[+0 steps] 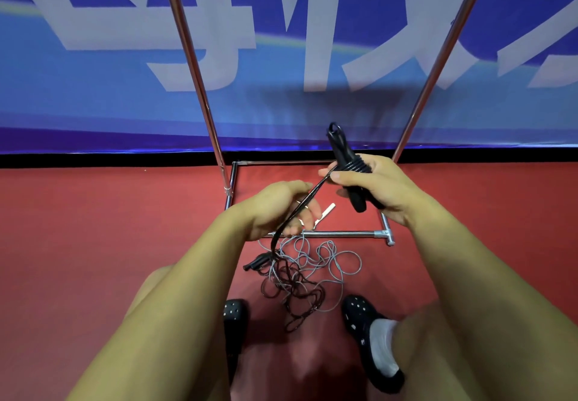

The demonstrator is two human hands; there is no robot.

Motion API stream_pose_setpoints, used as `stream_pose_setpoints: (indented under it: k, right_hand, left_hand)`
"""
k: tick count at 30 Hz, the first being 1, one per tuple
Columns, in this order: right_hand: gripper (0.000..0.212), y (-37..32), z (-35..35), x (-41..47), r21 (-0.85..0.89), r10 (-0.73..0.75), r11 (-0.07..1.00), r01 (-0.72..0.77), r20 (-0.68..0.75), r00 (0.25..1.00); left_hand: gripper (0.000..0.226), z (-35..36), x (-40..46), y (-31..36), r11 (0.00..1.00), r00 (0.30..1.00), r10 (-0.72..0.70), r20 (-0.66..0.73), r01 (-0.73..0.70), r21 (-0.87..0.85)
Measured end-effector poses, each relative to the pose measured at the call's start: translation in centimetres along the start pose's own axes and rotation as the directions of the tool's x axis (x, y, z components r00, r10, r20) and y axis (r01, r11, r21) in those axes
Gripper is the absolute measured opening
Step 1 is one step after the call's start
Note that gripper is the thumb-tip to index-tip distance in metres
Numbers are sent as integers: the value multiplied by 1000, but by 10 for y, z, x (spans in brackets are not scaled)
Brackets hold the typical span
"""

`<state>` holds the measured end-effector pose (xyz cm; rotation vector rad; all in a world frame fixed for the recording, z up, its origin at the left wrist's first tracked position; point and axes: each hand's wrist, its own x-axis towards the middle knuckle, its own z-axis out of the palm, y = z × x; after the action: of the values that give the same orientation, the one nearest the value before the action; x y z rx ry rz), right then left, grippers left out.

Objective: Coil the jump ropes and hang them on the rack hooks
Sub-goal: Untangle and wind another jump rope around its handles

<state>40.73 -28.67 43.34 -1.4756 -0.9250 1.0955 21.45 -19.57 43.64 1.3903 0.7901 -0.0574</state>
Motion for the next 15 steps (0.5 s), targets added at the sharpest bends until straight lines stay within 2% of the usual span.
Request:
stream_pose_setpoints:
  k: [5, 8, 11, 15]
  right_hand:
    - [25, -1, 1, -2, 187, 69, 979, -75, 37, 997]
    - [21, -2, 2, -2, 159, 58, 985, -62, 32, 998]
    - [34, -1, 4, 0, 116, 16, 993, -18, 17, 1000]
    - [41, 0, 6, 4, 219, 16, 975, -24, 38, 999]
  left_hand:
    - [42, -1, 1, 1, 985, 985, 167, -38, -169, -48]
    - [31, -3, 2, 2, 960, 951, 274, -144, -280, -23]
    - [27, -3, 2, 3, 923, 892, 380, -243, -384, 34]
    - [31, -2, 1, 2, 900, 847, 434, -306, -394, 185]
